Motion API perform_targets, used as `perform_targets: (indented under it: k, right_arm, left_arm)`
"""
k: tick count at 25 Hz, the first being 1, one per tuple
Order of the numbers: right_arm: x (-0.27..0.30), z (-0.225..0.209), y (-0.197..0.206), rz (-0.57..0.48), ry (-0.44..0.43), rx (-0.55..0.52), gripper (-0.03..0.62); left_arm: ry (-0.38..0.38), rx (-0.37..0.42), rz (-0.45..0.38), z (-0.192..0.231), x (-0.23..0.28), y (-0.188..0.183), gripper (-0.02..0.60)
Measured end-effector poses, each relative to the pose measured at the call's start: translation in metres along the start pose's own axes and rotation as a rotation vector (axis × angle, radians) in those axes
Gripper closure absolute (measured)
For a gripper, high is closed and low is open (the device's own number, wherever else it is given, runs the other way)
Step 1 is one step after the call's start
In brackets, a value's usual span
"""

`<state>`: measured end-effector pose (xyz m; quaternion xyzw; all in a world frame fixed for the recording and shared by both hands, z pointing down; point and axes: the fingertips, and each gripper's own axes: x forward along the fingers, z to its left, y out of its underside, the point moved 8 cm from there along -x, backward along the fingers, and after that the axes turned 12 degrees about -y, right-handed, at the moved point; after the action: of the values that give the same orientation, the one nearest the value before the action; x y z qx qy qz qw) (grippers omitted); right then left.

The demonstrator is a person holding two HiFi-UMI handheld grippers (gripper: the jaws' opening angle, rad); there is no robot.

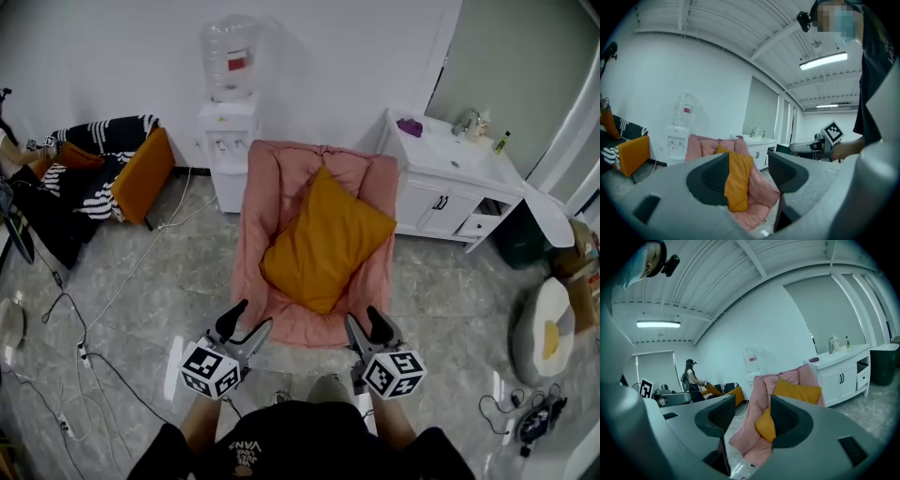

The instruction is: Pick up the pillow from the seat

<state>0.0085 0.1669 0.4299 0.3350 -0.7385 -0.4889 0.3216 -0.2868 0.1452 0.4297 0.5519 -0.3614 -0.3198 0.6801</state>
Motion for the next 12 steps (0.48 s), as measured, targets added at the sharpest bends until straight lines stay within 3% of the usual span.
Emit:
perform_targets:
  k: [12]
  right_arm:
    - [0.033,-0.085,-0.029,0.014,0.023,0.021,0.375]
  left_arm:
    - [0.023,0.015,0.025,-0.004,0.097,-0.015,0.327]
